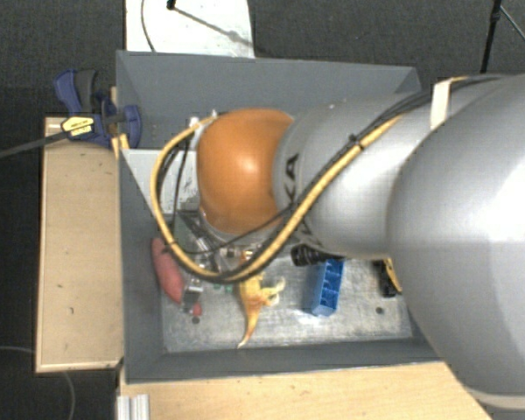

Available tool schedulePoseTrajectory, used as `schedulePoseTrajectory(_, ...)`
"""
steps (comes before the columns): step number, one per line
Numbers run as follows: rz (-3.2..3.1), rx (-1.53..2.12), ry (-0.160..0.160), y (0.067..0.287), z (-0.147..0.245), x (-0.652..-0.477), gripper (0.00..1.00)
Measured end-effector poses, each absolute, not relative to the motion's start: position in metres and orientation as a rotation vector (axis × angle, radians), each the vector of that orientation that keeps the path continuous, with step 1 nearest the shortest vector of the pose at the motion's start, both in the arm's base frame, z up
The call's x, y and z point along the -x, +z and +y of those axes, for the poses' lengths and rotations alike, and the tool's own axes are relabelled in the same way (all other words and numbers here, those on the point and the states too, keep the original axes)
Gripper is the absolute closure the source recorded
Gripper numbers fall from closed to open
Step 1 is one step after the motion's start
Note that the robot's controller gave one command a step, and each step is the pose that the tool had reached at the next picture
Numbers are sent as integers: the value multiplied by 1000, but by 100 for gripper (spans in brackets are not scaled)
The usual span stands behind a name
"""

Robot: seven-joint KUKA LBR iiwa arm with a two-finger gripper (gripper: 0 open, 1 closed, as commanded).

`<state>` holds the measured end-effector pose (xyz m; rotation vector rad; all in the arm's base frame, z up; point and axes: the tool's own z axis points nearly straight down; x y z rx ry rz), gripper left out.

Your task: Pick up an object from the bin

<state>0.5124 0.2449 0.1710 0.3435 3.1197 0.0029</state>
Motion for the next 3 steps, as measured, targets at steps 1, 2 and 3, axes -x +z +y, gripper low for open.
schedulePoseTrajectory(1, 3120, -344, 3, 171, 245, -512, 0)
schedulePoseTrajectory(2, 3116, -322, 9, 125, 239, -537, 0)
schedulePoseTrajectory(3, 3122, -329, -5, 70, 236, -510, 100)
